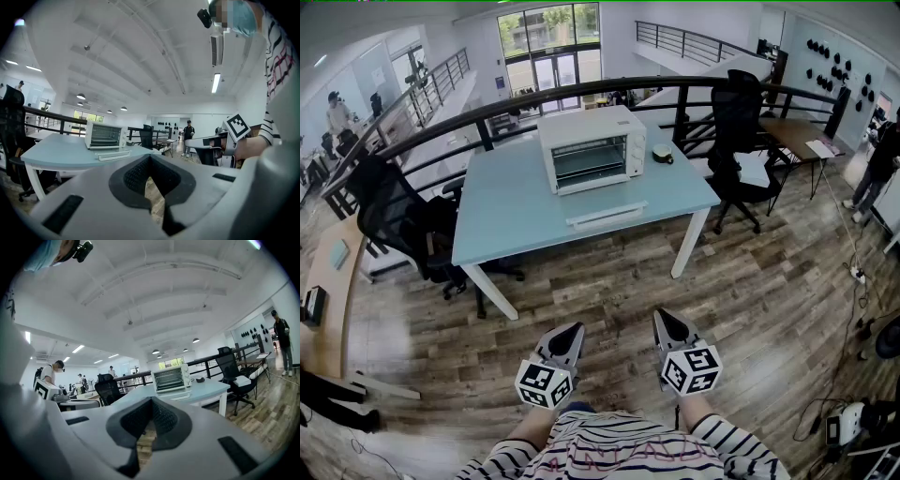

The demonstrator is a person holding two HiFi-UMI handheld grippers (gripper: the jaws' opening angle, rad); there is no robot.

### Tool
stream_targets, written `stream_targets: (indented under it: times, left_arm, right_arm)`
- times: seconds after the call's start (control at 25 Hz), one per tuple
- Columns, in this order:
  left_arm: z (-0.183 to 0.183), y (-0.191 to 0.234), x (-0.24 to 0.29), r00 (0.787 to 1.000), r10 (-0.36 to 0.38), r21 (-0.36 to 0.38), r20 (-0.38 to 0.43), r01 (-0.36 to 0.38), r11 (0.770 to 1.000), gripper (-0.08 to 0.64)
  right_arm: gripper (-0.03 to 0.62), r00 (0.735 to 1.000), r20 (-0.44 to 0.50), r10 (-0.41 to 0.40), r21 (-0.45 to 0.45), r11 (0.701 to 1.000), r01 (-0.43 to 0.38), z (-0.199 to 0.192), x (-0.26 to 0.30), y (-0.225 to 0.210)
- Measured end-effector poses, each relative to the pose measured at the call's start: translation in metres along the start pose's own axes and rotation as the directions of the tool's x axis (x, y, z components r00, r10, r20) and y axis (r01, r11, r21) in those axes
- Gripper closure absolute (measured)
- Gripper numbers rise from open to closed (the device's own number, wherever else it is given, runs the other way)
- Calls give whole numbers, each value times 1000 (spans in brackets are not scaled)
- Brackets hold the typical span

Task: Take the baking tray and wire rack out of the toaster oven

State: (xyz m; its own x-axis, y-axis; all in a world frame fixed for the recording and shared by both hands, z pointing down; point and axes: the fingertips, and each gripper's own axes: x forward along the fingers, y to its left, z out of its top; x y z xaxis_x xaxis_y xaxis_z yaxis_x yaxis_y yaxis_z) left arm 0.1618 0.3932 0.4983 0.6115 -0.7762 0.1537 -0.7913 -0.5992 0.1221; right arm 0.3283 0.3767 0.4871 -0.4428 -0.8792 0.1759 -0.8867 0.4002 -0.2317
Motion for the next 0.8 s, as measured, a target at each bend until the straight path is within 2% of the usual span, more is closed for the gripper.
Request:
stream_targets:
  times: [0.16,0.28,0.48,0.52,0.56,0.6,0.72,0.76,0.8]
  left_arm:
    - [1,4,12,999,25,16,21,-25,1000,537]
    - [-2,14,24,999,35,-5,8,-35,999,535]
    - [-6,33,48,1000,-3,-43,1,4,999,524]
    - [-7,40,55,1000,-11,-54,-2,11,998,470]
    - [-7,48,62,1000,-18,-66,-7,18,998,386]
    - [-6,58,68,1000,-27,-76,-11,26,997,362]
    - [2,92,86,998,-58,-80,-22,56,995,362]
    - [6,106,92,997,-67,-82,-25,64,995,362]
    - [9,120,98,997,-76,-87,-28,73,994,362]
  right_arm:
    - [566,1000,5,7,5,1000,-7,0,8,-11]
    - [565,999,28,40,49,998,-42,2,21,-15]
    - [561,998,20,51,79,995,-53,0,56,-20]
    - [561,998,22,51,81,995,-52,1,66,-21]
    - [561,999,26,48,82,995,-50,3,76,-22]
    - [561,999,30,43,84,995,-45,6,87,-23]
    - [555,999,42,16,96,995,-20,18,122,-22]
    - [534,999,42,5,104,995,-10,21,136,-22]
    - [462,999,41,-6,116,993,2,23,150,-21]
